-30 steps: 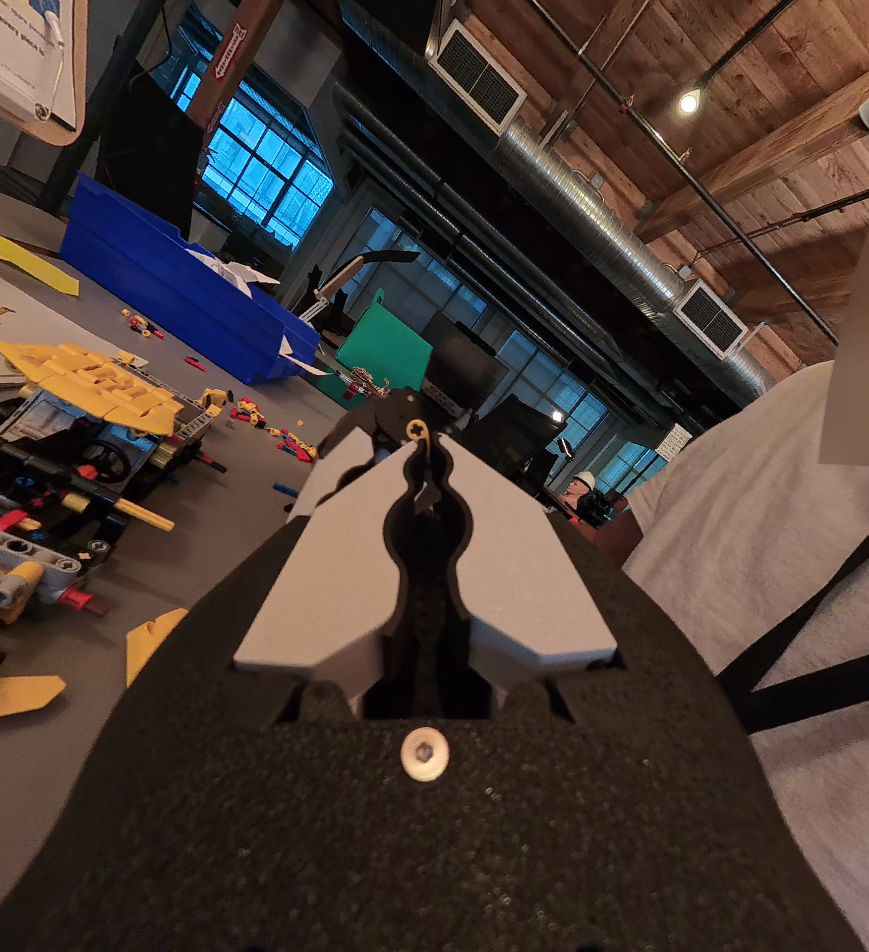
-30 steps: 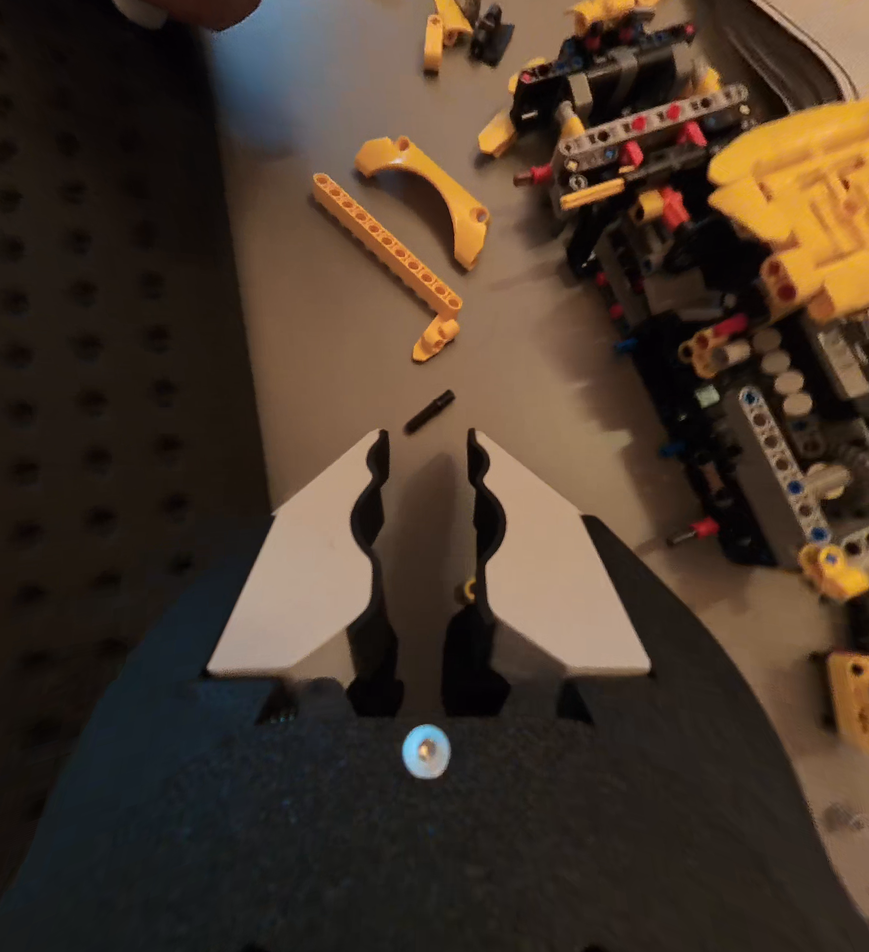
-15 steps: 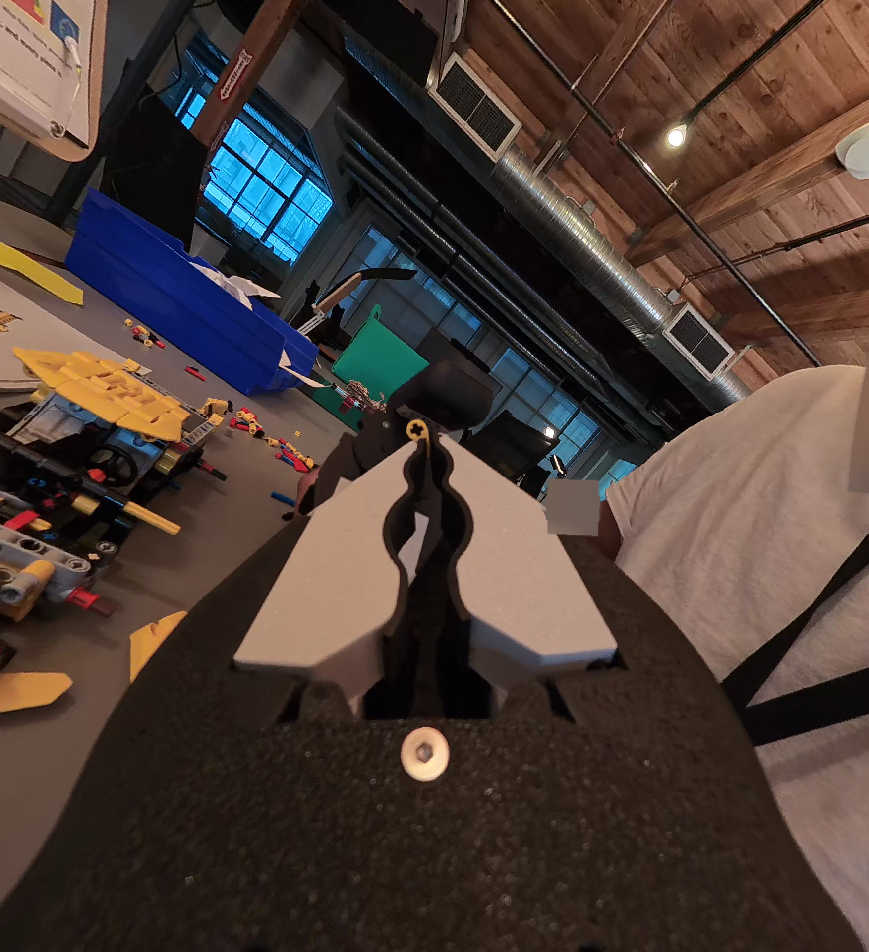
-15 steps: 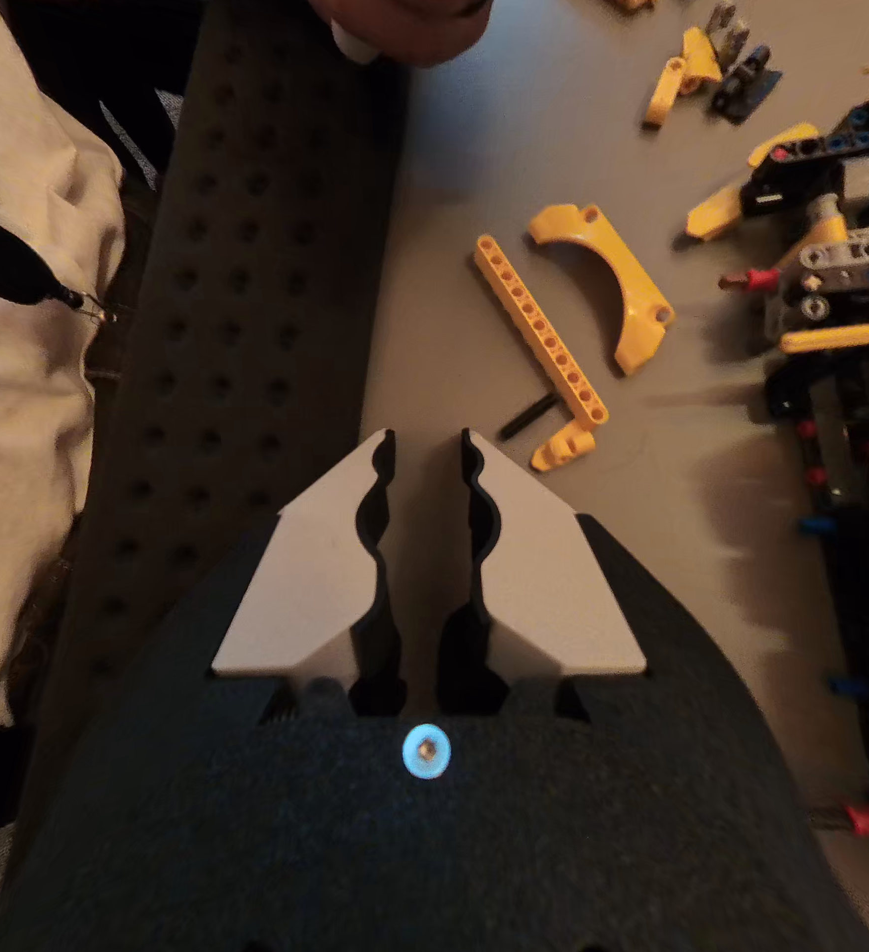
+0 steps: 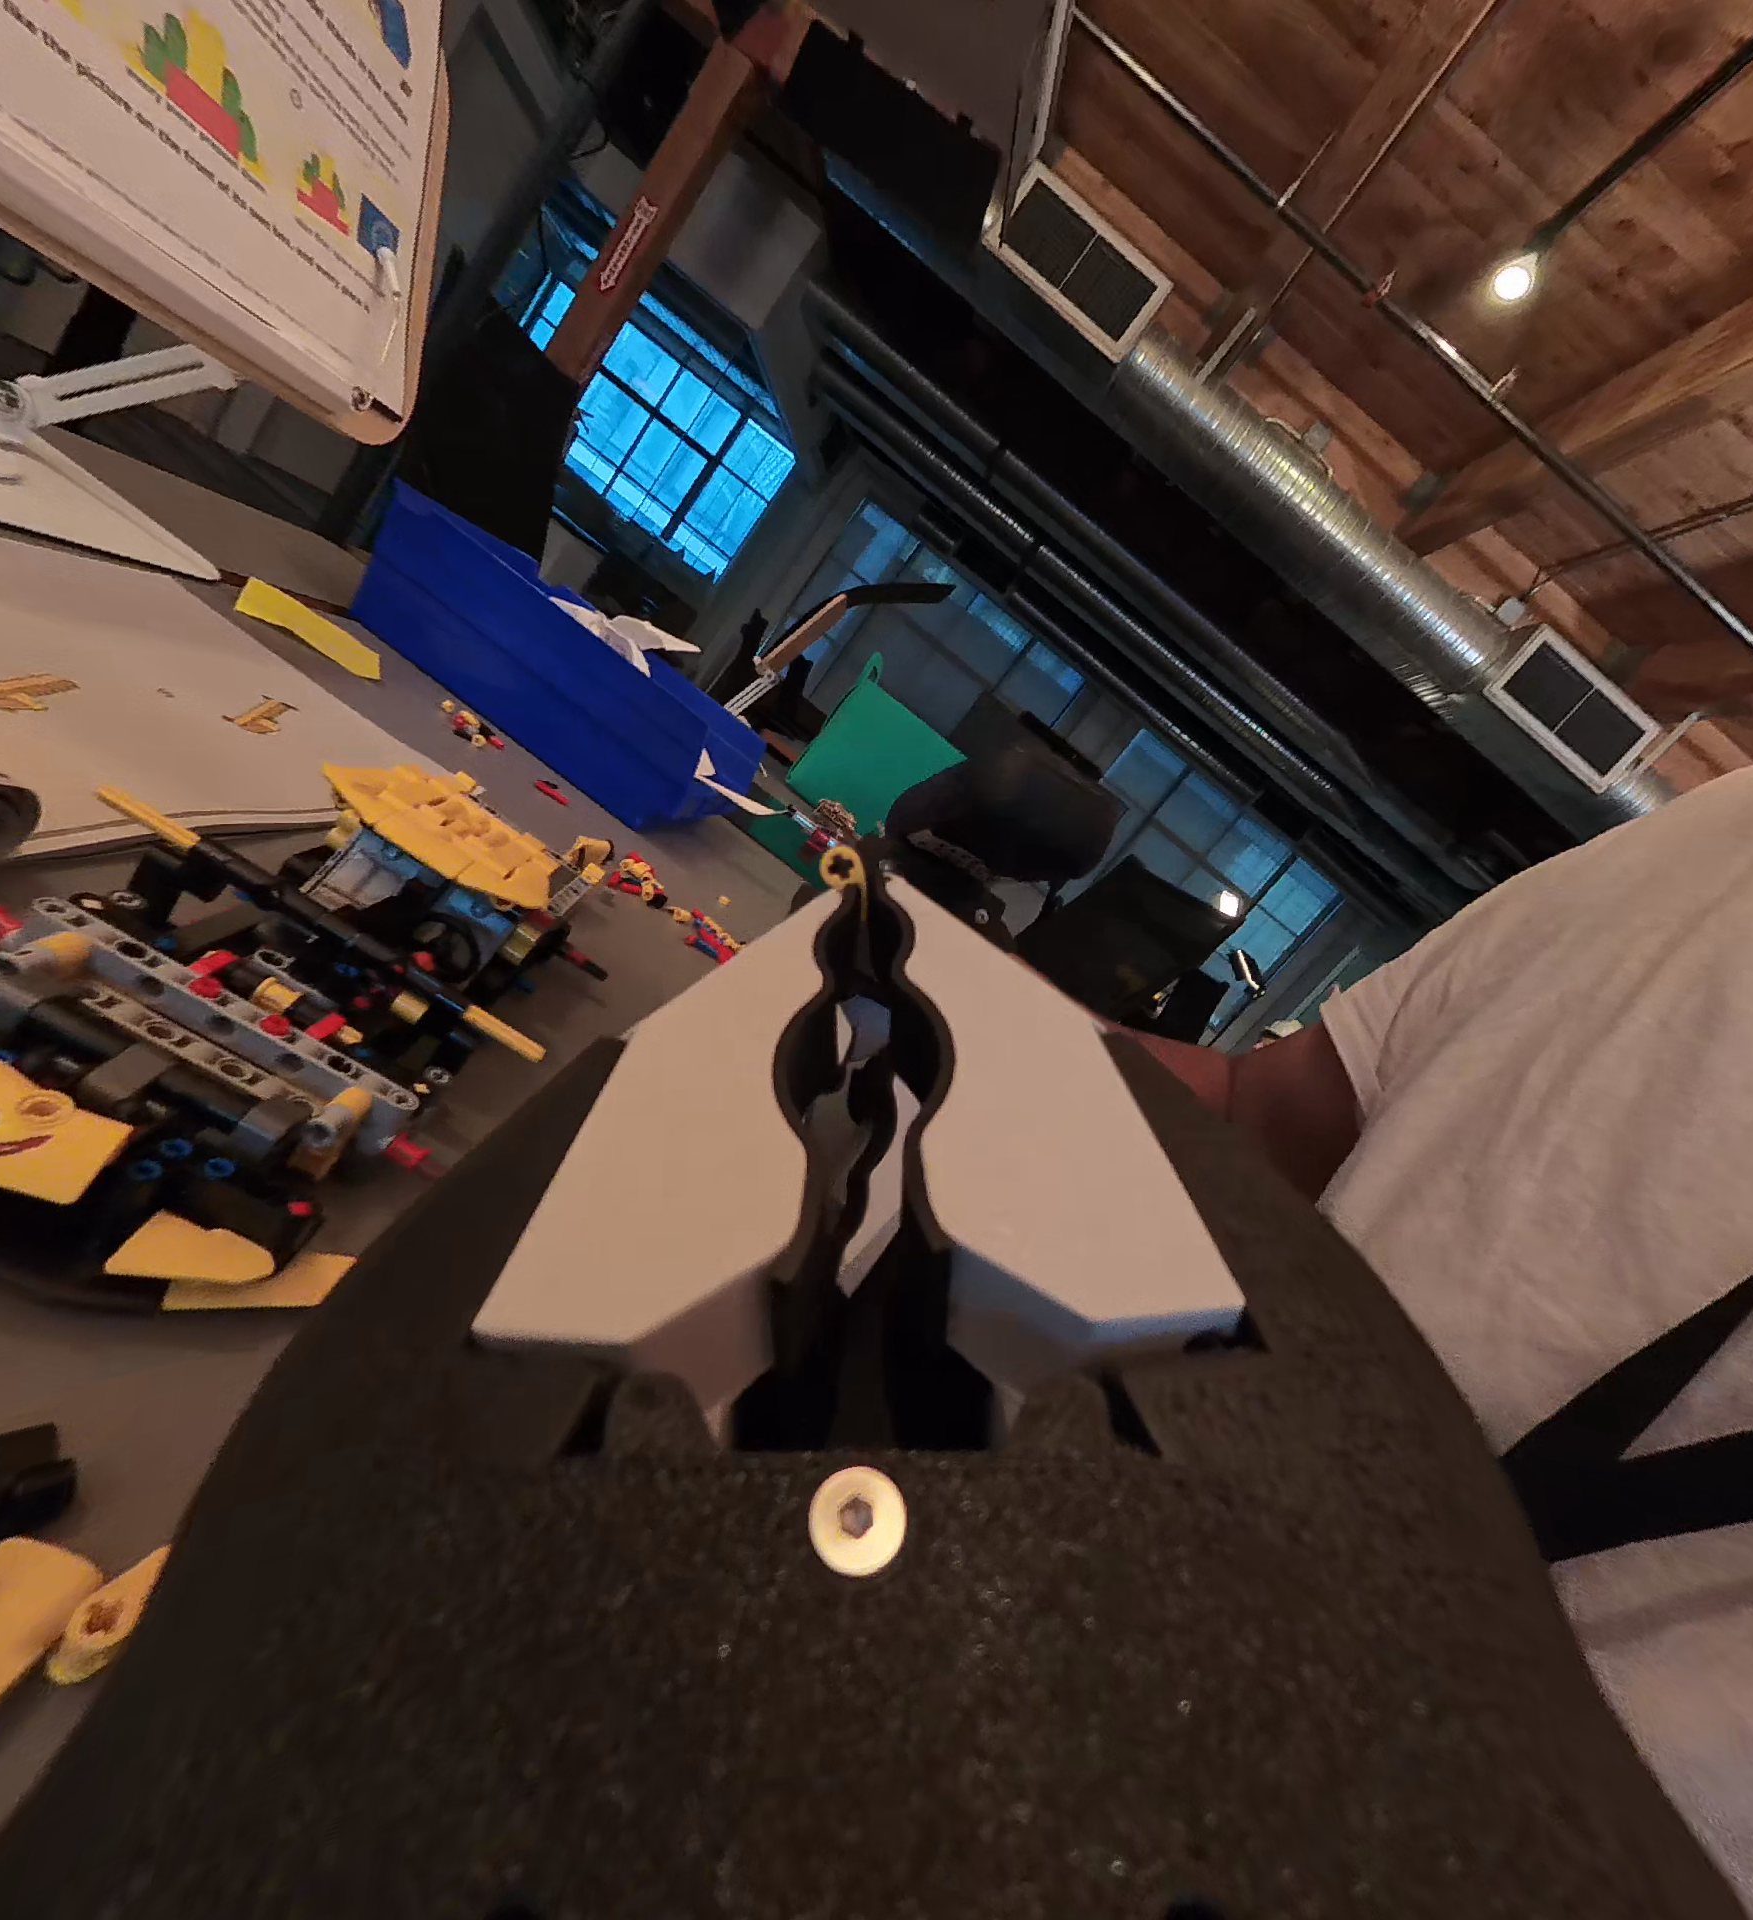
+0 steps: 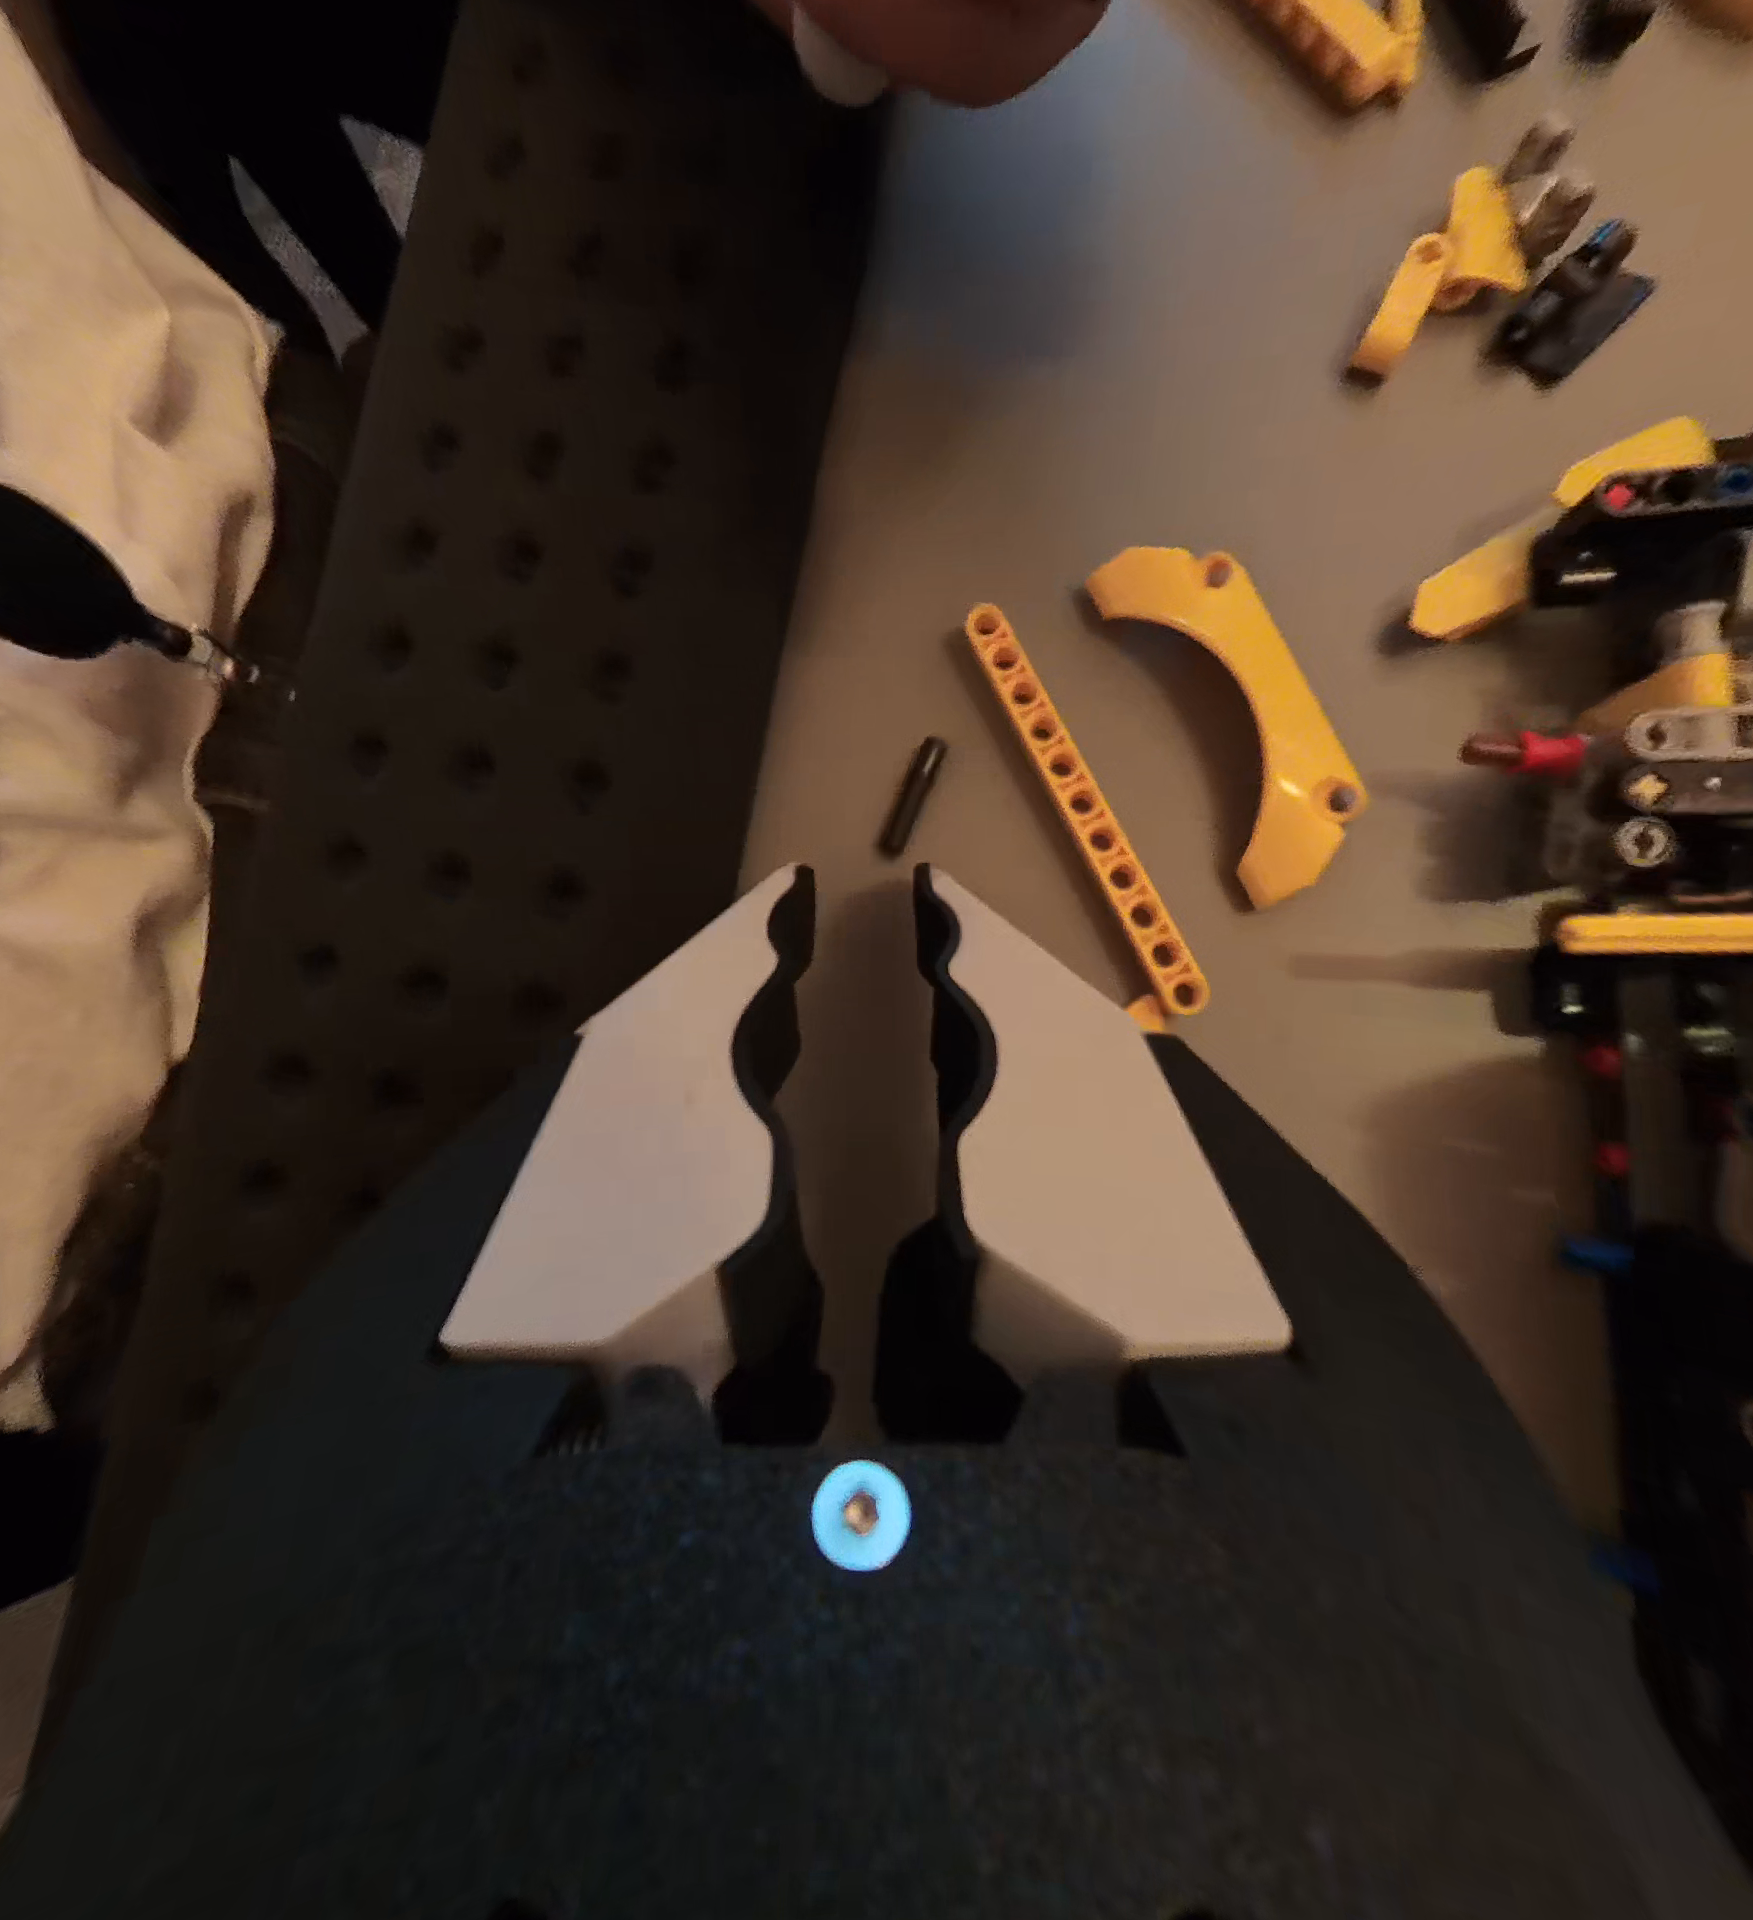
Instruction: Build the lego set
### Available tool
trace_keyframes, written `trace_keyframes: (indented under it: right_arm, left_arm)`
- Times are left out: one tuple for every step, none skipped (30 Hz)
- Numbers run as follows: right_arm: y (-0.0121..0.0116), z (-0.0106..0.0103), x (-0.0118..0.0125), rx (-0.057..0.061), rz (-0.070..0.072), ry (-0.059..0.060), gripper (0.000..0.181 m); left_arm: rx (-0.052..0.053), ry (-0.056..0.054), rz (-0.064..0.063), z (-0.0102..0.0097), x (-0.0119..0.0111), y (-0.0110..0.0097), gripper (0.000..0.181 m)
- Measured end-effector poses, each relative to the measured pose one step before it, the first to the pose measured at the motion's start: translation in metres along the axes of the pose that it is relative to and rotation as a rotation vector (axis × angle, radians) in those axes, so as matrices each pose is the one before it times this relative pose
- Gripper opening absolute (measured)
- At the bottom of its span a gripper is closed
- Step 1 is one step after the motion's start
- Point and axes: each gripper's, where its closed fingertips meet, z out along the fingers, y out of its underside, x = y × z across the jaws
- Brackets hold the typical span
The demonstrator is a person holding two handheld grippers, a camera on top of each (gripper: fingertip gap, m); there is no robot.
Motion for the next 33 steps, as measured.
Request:
trace_keyframes:
  right_arm:
    - [-0.00550,0.00048,0.00575,0.0222,0.0027,0.0317,0.021]
    - [-0.00733,0.00050,0.00262,0.0369,-0.0055,0.0188,0.023]
    - [-0.00591,0.00215,-0.00014,0.0243,-0.0048,0.0091,0.024]
    - [-0.00149,0.00411,0.00053,-0.0096,-0.0119,0.0231,0.024]
    - [0.00291,0.00512,-0.00111,-0.0338,-0.0314,0.0219,0.024]
    - [0.00430,0.00447,-0.00087,-0.0393,-0.0375,0.0270,0.024]
    - [0.00073,0.00232,-0.00030,-0.0118,-0.0280,0.0271,0.023]
    - [-0.00322,-0.00082,-0.00052,0.0193,-0.0170,0.0167,0.015]
    - [-0.00062,-0.00159,-0.00017,0.0034,-0.0170,0.0105,0.004]
    - [0.00129,-0.00214,0.00192,-0.0091,-0.0146,0.0157,0.000]
    - [0.00263,-0.00313,0.00344,-0.0139,-0.0031,0.0164,0.000]
    - [0.00213,-0.00448,0.00370,-0.0059,0.0126,0.0069,0.000]
    - [-0.00100,-0.00605,0.00481,0.0188,0.0333,0.0041,0.000]
    - [-0.00499,-0.00774,0.00560,0.0487,0.0517,0.0031,0.000]
    - [-0.00848,-0.00898,0.00636,0.0686,0.0598,0.0053,0.000]
    - [-0.01058,-0.00831,0.00489,0.0755,0.0559,0.0003,0.000]
    - [-0.00809,-0.00475,0.00060,0.0525,0.0413,-0.0115,0.000]
    - [0.00084,0.00112,-0.00478,-0.0121,0.0109,-0.0227,0.000]
    - [0.01061,0.00679,-0.00728,-0.0767,-0.0077,-0.0208,0.001]
    - [0.01331,0.01034,-0.00864,-0.1030,-0.0147,-0.0208,0.015]
    - [0.01009,0.01057,-0.00689,-0.0873,-0.0222,-0.0060,0.020]
    - [0.00458,0.00842,-0.00392,-0.0579,-0.0320,0.0111,0.020]
    - [-0.00082,0.00496,-0.00010,-0.0227,-0.0264,0.0276,0.020]
    - [-0.00254,0.00241,0.00053,-0.0017,-0.0134,0.0199,0.016]
    - [-0.00257,0.00166,-0.00108,-0.0002,-0.0021,-0.0008,0.014]
    - [0.00007,0.00216,0.00099,-0.0151,0.0007,0.0067,0.012]
    - [0.00253,0.00219,0.00200,-0.0275,-0.0131,0.0165,0.012]
    - [-0.00207,0.00009,0.00149,0.0064,-0.0146,0.0163,0.010]
    - [0.00037,0.00057,0.00194,-0.0083,-0.0161,0.0153,0.007]
    - [-0.00023,0.00031,0.00047,-0.0039,-0.0109,0.0054,0.005]
    - [-0.00062,0.00038,-0.00017,0.0018,-0.0064,0.0009,0.006]
    - [-0.00019,0.00009,-0.00010,0.0053,0.0006,-0.0029,0.006]
    - [0.00022,-0.00003,0.00097,0.0068,0.0162,-0.0057,0.005]
  left_arm:
    - [-0.0062,-0.0016,0.0051,0.00055,0.00016,0.00115,0.001]
    - [-0.0032,0.0005,0.0028,0.00042,0.00044,0.00086,0.001]
    - [-0.0025,0.0008,0.0011,0.00043,0.00018,0.00054,0.001]
    - [-0.0017,0.0001,0.0000,0.00029,-0.00013,0.00038,0.001]
    - [0.0000,0.0007,-0.0015,0.00012,-0.00002,0.00012,0.001]
    - [0.0005,0.0026,-0.0027,0.00008,0.00021,0.00007,0.001]
    - [-0.0006,0.0034,-0.0025,0.00016,0.00038,0.00019,0.001]
    - [-0.0011,0.0019,-0.0012,0.00020,0.00018,0.00025,0.001]
    - [-0.0010,0.0004,0.0004,0.00025,0.00010,0.00030,0.001]
    - [-0.0017,0.0007,0.0005,0.00035,0.00020,0.00037,0.001]
    - [-0.0026,0.0012,0.0000,0.00048,0.00019,0.00061,0.001]
    - [-0.0043,-0.0008,0.0002,0.00056,0.00004,0.00089,0.001]
    - [-0.0076,-0.0034,0.0023,0.00072,-0.00029,0.00150,0.001]
    - [-0.0087,-0.0028,0.0052,0.00100,-0.00004,0.00165,0.001]
    - [-0.0050,-0.0017,0.0072,0.00060,0.00036,0.00081,0.001]
    - [0.0010,-0.0048,0.0055,0.00000,-0.00036,-0.00027,0.001]
    - [0.0053,-0.0068,0.0004,-0.00069,-0.00122,-0.00111,0.001]
    - [0.0065,-0.0027,-0.0059,-0.00084,-0.00122,-0.00123,0.001]
    - [0.0070,0.0012,-0.0086,-0.00080,-0.00066,-0.00131,0.001]
    - [0.0053,0.0019,-0.0060,-0.00044,-0.00025,-0.00082,0.001]
    - [0.0007,0.0012,-0.0020,-0.00001,0.00001,-0.00009,0.001]
    - [-0.0034,-0.0009,0.0025,0.00057,-0.00002,0.00070,0.001]
    - [-0.0057,-0.0029,0.0056,0.00069,-0.00002,0.00097,0.001]
    - [-0.0061,-0.0037,0.0062,0.00060,-0.00013,0.00117,0.001]
    - [-0.0048,-0.0038,0.0056,0.00051,-0.00017,0.00087,0.001]
    - [-0.0032,-0.0027,0.0042,0.00028,-0.00004,0.00056,0.001]
    - [-0.0013,-0.0011,0.0019,0.00007,-0.00005,0.00029,0.001]
    - [0.0008,-0.0010,-0.0002,-0.00004,-0.00025,-0.00024,0.000]
    - [0.0021,-0.0008,-0.0017,-0.00031,-0.00033,-0.00042,0.001]
    - [0.0031,-0.0004,-0.0021,-0.00037,-0.00025,-0.00061,0.001]
    - [0.0040,-0.0001,-0.0021,-0.00046,-0.00029,-0.00071,0.001]
    - [0.0040,0.0000,-0.0021,-0.00039,-0.00014,-0.00072,0.001]
    - [0.0050,-0.0003,-0.0023,-0.00065,-0.00032,-0.00095,0.001]
